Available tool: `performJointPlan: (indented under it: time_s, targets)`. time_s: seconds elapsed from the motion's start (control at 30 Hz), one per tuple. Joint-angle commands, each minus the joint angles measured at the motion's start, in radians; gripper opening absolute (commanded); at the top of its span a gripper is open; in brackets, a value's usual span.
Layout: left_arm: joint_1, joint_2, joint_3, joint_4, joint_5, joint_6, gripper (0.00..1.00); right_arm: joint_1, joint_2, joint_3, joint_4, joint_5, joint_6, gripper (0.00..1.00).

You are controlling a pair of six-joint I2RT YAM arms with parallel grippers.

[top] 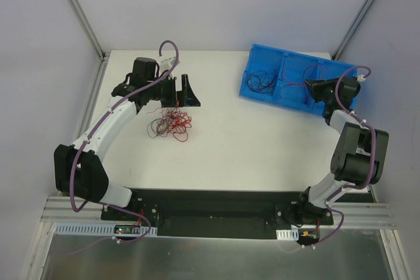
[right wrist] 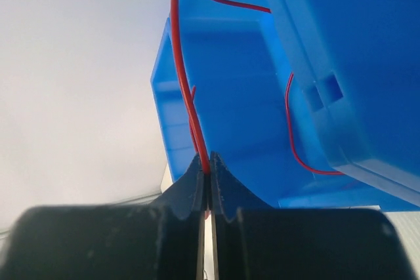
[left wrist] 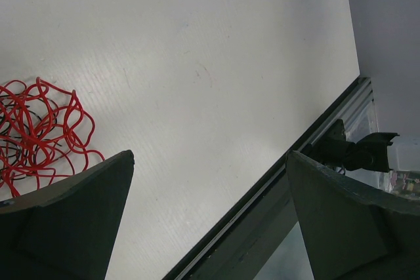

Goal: Untangle the cables

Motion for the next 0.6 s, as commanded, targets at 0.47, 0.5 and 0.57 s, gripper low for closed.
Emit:
performJointPlan:
  time_s: [0.47, 0.5, 0.57]
  targets:
    - [-0.007, -0.016, -0.012, 0.030, 0.020, 0.014, 0.99, 0.117, 0.086, 0.207, -0.248, 0.279, -0.377, 0.00]
    - [-0.007, -0.015, -0.012, 0.029, 0.014, 0.012, 0.99, 0.135, 0.106, 0.242, -0.299, 0.300, -0.397, 0.00]
    - [-0.007, -0.018, -0.020, 0.029, -0.013, 0.011, 0.99, 0.175, 0.141, 0.305, -0.353, 0.365, -0.438, 0.01]
